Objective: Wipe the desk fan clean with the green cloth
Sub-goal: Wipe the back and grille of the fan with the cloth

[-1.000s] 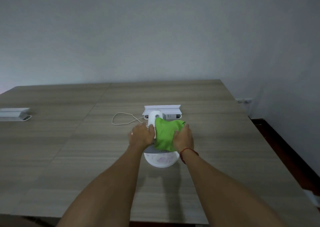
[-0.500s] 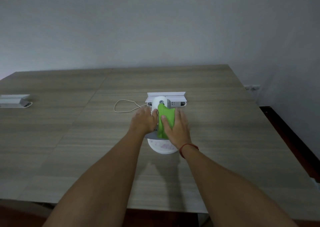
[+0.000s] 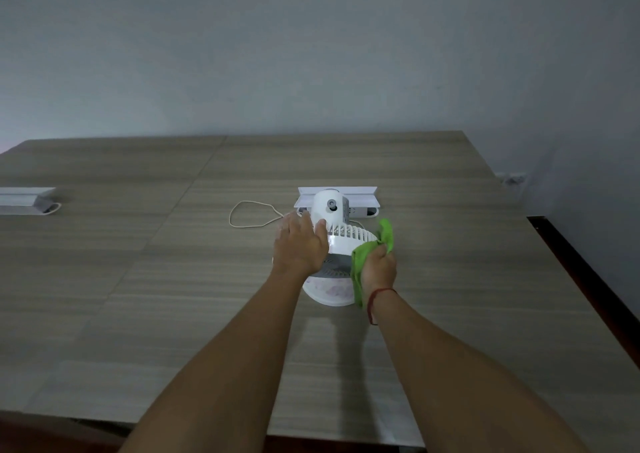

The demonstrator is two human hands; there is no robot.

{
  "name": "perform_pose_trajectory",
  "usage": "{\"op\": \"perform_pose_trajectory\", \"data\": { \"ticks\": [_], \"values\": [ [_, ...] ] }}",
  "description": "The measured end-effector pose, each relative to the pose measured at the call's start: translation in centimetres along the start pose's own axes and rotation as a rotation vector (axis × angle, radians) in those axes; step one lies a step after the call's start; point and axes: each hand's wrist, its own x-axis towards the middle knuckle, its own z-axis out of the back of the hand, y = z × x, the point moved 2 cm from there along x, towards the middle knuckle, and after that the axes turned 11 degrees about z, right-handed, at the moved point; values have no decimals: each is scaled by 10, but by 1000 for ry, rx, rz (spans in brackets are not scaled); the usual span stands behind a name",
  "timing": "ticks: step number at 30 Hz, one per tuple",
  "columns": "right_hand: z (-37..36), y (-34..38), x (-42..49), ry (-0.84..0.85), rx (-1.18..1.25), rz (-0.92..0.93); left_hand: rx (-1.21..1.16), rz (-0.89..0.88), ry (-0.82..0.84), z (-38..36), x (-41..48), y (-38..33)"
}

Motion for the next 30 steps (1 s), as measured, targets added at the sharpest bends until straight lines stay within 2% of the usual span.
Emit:
{"op": "perform_pose_trajectory", "data": {
  "ticks": [2, 8, 11, 14, 17, 24, 28, 30],
  "values": [
    [-1, 5, -1, 10, -11, 12, -19, 17, 23, 2, 2, 0],
    [-22, 33, -17, 76, -227, 452, -102, 55, 88, 6, 10, 4],
    [-25, 40, -11, 118, -244, 489, -108, 7, 20, 6, 11, 6],
    [-19, 34, -2, 82, -155, 362, -81, -28, -44, 8, 4, 2],
    [-10, 25, 11, 51, -85, 151, -70, -41, -88, 7, 2, 1],
    [-7, -23, 33, 132, 263, -340, -70, -48, 6, 7, 14, 5],
    [-21, -89, 62, 162, 335, -437, -64, -35, 87, 7, 24, 8],
    [-16, -67, 51, 131, 318, -437, -86, -7, 119, 8, 28, 8]
  ]
}}
